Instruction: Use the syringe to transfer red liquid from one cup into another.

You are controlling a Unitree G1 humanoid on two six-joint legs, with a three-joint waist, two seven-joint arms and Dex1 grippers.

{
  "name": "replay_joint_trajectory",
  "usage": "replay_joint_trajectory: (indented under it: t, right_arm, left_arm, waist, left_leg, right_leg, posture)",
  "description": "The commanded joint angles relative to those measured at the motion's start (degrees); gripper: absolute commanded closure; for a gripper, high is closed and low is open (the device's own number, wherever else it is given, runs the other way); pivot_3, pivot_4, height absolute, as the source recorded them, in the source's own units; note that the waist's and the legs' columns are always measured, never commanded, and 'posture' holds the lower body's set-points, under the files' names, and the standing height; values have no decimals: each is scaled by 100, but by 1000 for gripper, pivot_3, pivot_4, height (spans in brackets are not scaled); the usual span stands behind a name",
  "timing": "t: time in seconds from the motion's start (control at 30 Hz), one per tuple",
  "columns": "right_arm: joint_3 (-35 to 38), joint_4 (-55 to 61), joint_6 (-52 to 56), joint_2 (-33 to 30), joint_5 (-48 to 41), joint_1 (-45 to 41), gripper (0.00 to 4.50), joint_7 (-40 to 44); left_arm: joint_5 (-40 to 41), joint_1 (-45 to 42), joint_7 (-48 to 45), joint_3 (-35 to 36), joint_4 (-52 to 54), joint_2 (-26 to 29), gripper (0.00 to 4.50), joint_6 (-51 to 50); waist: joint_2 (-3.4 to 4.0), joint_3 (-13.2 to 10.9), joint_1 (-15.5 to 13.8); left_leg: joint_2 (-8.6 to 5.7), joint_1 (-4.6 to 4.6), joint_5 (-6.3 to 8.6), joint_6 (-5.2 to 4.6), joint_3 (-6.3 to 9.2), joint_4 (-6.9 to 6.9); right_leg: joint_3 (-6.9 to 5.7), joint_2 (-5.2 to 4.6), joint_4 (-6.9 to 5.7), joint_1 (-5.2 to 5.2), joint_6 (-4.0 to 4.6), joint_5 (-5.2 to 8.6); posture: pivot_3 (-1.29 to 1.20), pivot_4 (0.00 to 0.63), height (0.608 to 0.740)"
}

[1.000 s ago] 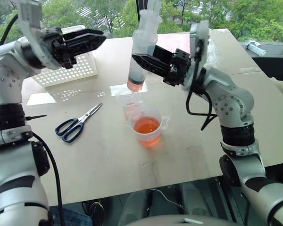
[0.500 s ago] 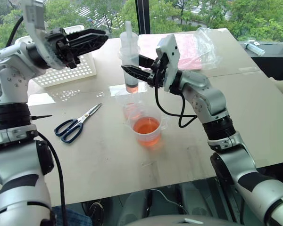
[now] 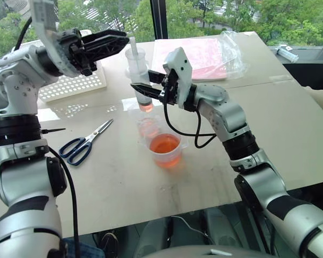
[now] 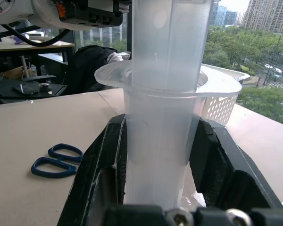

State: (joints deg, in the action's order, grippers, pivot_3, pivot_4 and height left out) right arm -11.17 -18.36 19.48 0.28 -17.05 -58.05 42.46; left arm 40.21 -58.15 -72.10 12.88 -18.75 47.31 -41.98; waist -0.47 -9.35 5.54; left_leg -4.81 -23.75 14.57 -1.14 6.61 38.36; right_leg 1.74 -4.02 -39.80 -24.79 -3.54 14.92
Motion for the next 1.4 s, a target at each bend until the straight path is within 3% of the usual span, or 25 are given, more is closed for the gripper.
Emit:
replay_joint_trajectory:
  t: [0.03,0.47,0.5,0.6,1.4]
  right_arm:
    - [69,47,-227,75,16,-229,3039,87]
    - [-17,-92,-415,83,207,-249,3039,276]
    - [-9,-109,-429,85,218,-252,3039,284]
    - [36,-168,-474,73,251,-280,3039,298]
    - [374,-298,-632,244,129,-635,3039,240]
  left_arm:
    - [13,-82,-87,25,161,125,2985,-10]
    - [-264,-130,-44,-183,29,-28,2985,214]
    - [-269,-129,-71,-188,32,-23,3513,212]
    - [-290,-99,-152,-211,54,20,4464,198]
    - [-805,383,-323,-565,62,119,4464,252]
  waist:
    - [0,0,10]
    - [0,0,4]
    - [0,0,5]
    - [0,0,10]
    - [0,0,7]
  left_leg:
    - [0,0,0,0,0,0]
    - [0,0,0,0,1,0]
    - [0,0,0,0,1,0]
    - [0,0,0,0,1,0]
    - [0,0,0,0,3,0]
  right_leg:
    - [0,0,0,0,0,0]
    - [0,0,0,0,0,0]
    - [0,0,0,0,0,0]
    - [0,0,-1,0,0,0]
    - [-2,0,-1,0,0,0]
  posture:
    - [0,150,740]
    - [0,150,740]
    - [0,150,740]
    - [0,150,740]
    - [0,150,740]
